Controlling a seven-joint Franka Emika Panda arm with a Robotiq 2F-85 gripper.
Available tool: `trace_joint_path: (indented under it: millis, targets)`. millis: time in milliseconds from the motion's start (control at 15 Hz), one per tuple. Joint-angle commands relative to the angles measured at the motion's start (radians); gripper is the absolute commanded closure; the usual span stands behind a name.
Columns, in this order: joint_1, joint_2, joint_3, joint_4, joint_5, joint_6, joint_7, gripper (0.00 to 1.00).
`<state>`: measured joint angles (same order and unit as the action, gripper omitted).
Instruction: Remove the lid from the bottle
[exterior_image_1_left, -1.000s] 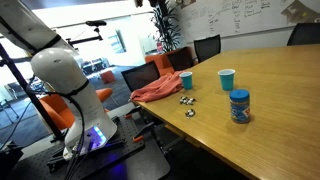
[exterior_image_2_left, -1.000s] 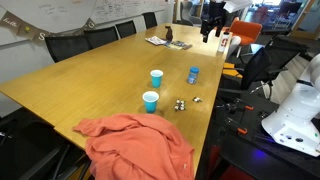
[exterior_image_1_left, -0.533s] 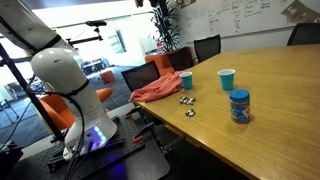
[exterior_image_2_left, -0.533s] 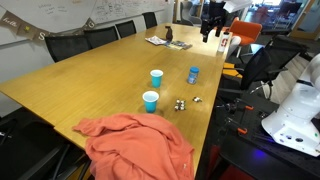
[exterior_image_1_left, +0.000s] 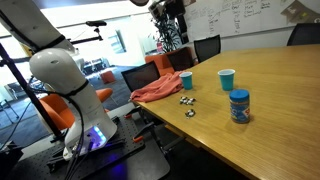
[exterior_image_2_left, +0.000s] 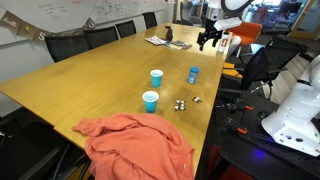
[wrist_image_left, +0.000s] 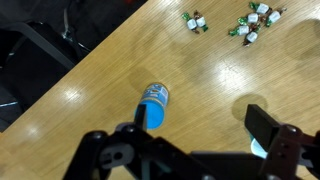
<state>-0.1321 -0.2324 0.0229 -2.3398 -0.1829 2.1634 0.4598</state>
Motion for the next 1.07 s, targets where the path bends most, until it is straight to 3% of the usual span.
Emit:
trace_joint_path:
  millis: [0,333,400,733,1000]
  targets:
    - [-0.036,0.102,-0.053,-0.024,-0.023,0.151,0.035,0.0]
    - [-0.063,0.274,-0.135,0.01,-0.091,0.334,0.109,0.0]
    - [-0.043,0.219,-0.138,-0.02,-0.041,0.294,0.04,0.0]
    - [-0.039,0.242,-0.149,-0.016,-0.048,0.307,0.047,0.0]
    - [-0.054,0.333,-0.177,-0.007,0.06,0.454,0.043,0.0]
